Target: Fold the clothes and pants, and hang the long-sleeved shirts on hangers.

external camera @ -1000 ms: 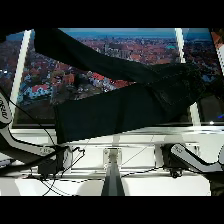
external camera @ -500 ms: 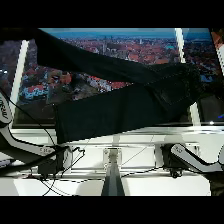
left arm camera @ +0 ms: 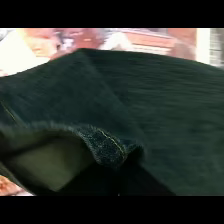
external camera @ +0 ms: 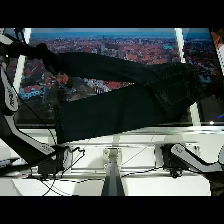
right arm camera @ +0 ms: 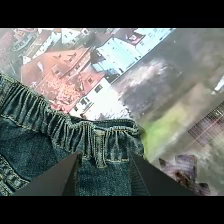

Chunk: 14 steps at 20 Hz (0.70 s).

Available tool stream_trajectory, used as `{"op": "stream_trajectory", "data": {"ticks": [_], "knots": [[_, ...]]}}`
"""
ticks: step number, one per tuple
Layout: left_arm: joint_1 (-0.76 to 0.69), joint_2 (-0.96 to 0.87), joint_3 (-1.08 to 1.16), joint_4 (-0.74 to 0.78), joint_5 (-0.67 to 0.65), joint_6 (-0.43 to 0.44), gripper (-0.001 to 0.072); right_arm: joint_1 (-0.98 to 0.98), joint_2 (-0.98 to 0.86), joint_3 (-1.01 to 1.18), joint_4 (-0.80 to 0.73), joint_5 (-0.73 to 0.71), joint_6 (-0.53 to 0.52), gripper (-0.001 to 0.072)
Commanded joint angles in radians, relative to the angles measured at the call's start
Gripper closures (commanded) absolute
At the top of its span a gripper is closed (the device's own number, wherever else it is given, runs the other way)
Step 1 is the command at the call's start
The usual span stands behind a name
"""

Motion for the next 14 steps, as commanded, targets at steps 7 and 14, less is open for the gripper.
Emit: {"op": "stream_trajectory", "data": {"ticks": [7,14], "knots": [[0.019,-0.024,0.000,0.140,-0.015,0.003,0.0116,0.000,0.000,0.000,-0.001,-0.003,0.000,0.0362],[0.011,-0.023,0.000,0.138,-0.112,0.095,0.0132,0.000,0.000,0.000,-0.001,-0.003,0.000,0.0362]]}}
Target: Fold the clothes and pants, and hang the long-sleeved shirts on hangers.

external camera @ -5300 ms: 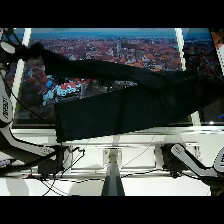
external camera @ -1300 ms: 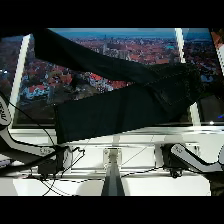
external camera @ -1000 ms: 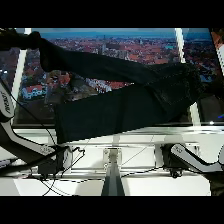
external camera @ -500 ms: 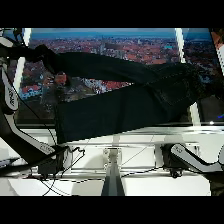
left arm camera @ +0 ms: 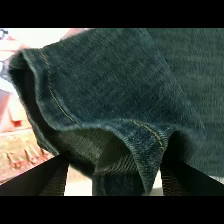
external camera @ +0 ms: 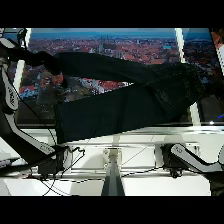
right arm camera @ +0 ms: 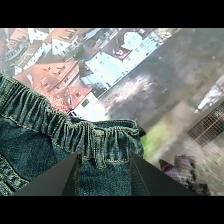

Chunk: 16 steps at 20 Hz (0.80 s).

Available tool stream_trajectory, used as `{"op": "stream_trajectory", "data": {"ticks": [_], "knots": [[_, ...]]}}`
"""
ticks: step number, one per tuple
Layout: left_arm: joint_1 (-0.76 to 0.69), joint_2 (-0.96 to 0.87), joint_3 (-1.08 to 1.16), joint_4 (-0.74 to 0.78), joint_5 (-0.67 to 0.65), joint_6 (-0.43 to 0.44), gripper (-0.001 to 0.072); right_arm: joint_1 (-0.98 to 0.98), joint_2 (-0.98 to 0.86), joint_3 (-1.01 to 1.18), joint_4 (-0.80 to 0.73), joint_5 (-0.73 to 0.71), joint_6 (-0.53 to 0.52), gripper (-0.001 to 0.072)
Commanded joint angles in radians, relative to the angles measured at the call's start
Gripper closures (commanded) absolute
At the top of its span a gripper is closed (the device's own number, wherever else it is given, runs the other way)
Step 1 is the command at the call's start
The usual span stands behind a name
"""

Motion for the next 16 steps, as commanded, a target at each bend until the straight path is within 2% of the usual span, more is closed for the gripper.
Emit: {"op": "stream_trajectory", "data": {"ticks": [1,5,9,11,12,16], "knots": [[-0.002,0.001,0.000,0.008,-0.032,0.033,0.0132,0.000,0.000,0.000,0.000,0.000,0.000,0.0361],[-0.002,0.000,0.000,0.012,-0.112,0.033,0.0132,0.000,0.000,0.000,0.000,0.000,0.000,0.0362],[-0.003,-0.008,0.000,0.011,-0.118,0.032,0.0134,0.000,0.000,0.000,0.000,0.000,0.000,0.0361],[-0.003,-0.019,0.000,0.011,-0.121,0.032,0.0230,0.000,0.000,0.000,0.000,0.000,0.000,0.0361],[-0.003,-0.024,0.000,0.011,-0.121,0.032,0.0242,0.000,0.000,0.000,0.000,0.000,0.000,0.0362],[-0.003,-0.034,0.000,0.012,-0.120,0.033,0.0220,0.000,0.000,0.000,0.000,0.000,0.000,0.0361]]}}
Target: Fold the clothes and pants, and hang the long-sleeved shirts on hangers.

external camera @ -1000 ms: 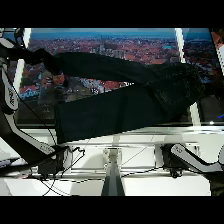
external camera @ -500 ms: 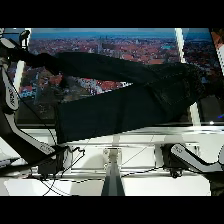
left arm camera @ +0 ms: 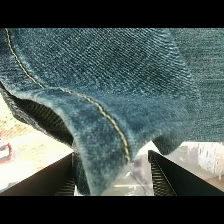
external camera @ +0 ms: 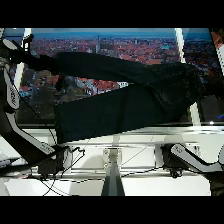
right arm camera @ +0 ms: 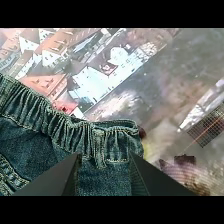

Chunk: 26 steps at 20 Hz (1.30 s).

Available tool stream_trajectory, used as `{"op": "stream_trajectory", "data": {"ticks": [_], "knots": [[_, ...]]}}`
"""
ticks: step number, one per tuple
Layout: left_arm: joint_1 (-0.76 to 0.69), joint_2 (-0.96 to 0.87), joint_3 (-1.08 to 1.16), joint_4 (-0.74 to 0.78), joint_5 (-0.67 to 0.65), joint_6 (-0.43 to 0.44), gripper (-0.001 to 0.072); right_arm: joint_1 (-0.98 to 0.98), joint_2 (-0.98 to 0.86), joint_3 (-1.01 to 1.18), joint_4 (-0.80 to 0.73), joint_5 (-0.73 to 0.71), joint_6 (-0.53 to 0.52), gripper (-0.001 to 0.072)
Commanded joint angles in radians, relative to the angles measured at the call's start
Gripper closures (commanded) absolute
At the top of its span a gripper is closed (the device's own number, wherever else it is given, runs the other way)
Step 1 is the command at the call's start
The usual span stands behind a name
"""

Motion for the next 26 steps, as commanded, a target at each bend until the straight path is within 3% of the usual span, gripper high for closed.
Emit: {"op": "stream_trajectory", "data": {"ticks": [1,5,7,8,9,14,17,19,22,25,26], "knots": [[0.000,-0.009,0.000,0.001,-0.006,0.000,0.0217,0.000,0.000,0.000,0.000,0.000,0.000,0.0362],[-0.007,-0.013,0.000,-0.001,-0.006,0.000,0.0256,0.000,0.000,0.000,0.000,0.000,0.000,0.0362],[-0.022,-0.018,0.000,-0.005,-0.006,0.000,0.0392,0.000,0.000,0.000,0.000,0.000,0.000,0.0362],[-0.031,-0.022,0.000,-0.003,-0.002,0.000,0.0509,0.000,0.000,0.000,0.001,0.001,0.000,0.0362],[-0.039,-0.023,0.000,-0.003,0.013,0.000,0.0681,0.000,0.000,-0.001,0.002,0.001,0.000,0.0362],[-0.049,-0.014,0.148,-0.177,0.163,-0.002,0.0688,0.000,0.000,0.000,0.005,-0.040,0.001,0.0369],[-0.045,0.014,0.333,-0.330,0.181,-0.008,0.0688,0.000,0.000,0.000,0.061,-0.069,0.001,0.0369],[-0.034,0.106,0.313,-0.386,0.168,-0.007,0.0688,0.000,0.000,0.000,0.085,-0.077,0.001,0.0369],[0.002,0.250,0.241,-0.385,-0.007,0.089,0.0687,0.000,0.000,0.000,0.083,-0.079,0.000,0.0369],[0.066,0.308,0.175,-0.341,-0.392,0.205,0.0688,0.000,0.000,0.000,0.083,-0.079,0.000,0.0369],[0.084,0.317,0.131,-0.276,-0.442,0.211,0.0688,0.000,0.000,0.000,0.083,-0.078,0.001,0.0369]]}}
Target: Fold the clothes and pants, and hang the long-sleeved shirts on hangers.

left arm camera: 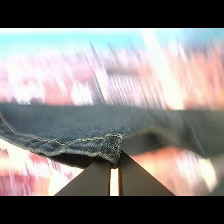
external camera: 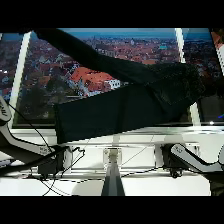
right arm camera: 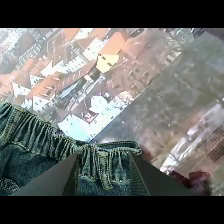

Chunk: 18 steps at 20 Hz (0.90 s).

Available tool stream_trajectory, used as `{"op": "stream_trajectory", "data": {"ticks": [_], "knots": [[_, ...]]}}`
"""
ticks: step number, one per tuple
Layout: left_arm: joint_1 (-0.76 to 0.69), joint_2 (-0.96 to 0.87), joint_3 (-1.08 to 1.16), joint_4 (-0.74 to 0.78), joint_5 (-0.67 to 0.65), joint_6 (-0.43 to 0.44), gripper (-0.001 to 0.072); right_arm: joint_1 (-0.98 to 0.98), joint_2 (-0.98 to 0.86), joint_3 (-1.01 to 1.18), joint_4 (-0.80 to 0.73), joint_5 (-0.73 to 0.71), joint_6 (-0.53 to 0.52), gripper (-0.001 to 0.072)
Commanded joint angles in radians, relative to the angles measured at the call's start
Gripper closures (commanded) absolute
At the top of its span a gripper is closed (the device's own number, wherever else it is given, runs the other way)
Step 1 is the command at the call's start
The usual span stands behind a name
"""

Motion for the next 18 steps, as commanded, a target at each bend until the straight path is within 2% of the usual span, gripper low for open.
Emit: {"op": "stream_trajectory", "data": {"ticks": [1,3,5,10,13,14,16,18], "knots": [[0.066,0.066,-0.130,0.169,-0.254,0.086,0.0688,0.000,0.000,0.000,0.006,-0.001,0.000,0.0369],[0.090,0.063,-0.253,0.388,-0.194,0.086,0.0688,0.000,0.000,0.000,0.003,0.006,0.001,0.0369],[0.111,0.046,-0.367,0.545,-0.140,0.086,0.0687,0.000,0.000,0.000,-0.006,0.013,0.000,0.0369],[0.127,-0.041,-0.463,0.662,-0.019,0.086,0.0688,0.000,0.000,0.000,-0.027,0.043,-0.001,0.0370],[0.074,-0.029,-0.446,0.908,0.096,0.082,0.0687,0.000,0.000,0.000,-0.050,0.065,-0.001,0.0370],[0.053,-0.014,-0.441,0.971,0.151,0.056,0.0688,0.000,0.000,0.000,-0.053,0.070,-0.001,0.0369],[0.023,0.012,-0.441,0.962,0.219,0.045,0.0687,0.000,0.000,0.000,-0.056,0.076,-0.001,0.0370],[-0.001,0.016,-0.441,0.927,0.195,0.048,0.0687,0.000,0.000,0.000,-0.056,0.076,-0.001,0.0370]]}}
